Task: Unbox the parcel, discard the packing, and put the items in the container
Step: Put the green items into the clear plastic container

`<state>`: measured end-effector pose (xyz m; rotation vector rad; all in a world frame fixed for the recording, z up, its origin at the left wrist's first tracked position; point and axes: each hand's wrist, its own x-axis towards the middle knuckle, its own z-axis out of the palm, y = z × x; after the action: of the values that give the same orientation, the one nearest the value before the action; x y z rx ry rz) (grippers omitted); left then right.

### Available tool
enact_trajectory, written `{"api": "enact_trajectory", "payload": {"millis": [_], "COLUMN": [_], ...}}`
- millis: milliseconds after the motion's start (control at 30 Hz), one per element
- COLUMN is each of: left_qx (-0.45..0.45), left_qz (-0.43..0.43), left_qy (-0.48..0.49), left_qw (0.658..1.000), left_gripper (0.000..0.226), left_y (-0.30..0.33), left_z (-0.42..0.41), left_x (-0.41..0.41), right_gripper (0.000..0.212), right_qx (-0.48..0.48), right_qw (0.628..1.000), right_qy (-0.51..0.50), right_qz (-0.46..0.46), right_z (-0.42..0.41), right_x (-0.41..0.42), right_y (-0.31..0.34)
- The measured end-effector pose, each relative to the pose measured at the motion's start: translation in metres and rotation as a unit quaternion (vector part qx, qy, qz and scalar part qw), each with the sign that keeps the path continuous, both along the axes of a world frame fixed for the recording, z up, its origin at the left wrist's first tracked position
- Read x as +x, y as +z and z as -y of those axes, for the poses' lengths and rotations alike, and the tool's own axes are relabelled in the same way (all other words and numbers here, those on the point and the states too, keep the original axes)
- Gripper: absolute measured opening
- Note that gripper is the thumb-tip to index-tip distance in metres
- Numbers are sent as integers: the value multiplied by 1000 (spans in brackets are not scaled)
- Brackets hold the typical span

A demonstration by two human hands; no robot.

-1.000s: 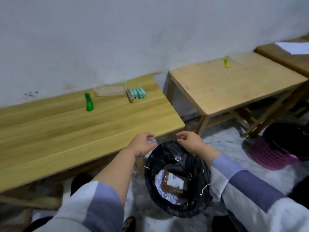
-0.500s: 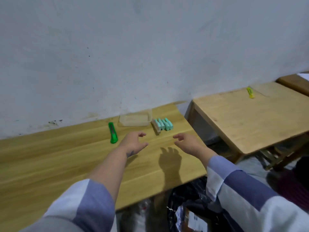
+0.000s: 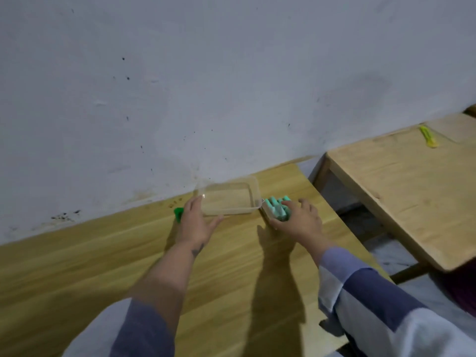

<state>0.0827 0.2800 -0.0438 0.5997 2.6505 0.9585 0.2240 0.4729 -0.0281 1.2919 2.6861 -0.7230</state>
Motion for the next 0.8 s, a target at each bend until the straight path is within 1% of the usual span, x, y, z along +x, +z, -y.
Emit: {"api": "enact_trajectory", "payload": {"millis": [133,233,333,467,533,633,800], "left_qx": [-4,-2,-9,8,16,25,30], "left_qz": [9,31,38,25,22,12,11], "left_qy": [23,39,63,117,145,173,183], "left_qw": [1000,999,997,993,989,984,982], "left_gripper": [85,93,88,84,82,76,75], "left_y": [-14,-24,-27,-30,-31,-33,-33], "left_z": [-11,-19,-28,-38,-42,-43,-46], "left_x": [-10,-13,-11,-6,-3,2,4], "right_gripper": [77,75,66,62,64,76,75], "right_qx": [4,20,42,30,21,4,-9], "right_qw": [998,994,992,991,992,991,987], "right_qy": [50,77,88,100,99,99,116], "right_qz": [48,76,83,78,74,89,110], "right_z": [-11,-15,-20,-29,-35,-44,-51], "right_x": [-20,-33,-39,-42,-40,-38,-37], "right_y": [-11,-19,-24,-26,-26,-26,-24]}}
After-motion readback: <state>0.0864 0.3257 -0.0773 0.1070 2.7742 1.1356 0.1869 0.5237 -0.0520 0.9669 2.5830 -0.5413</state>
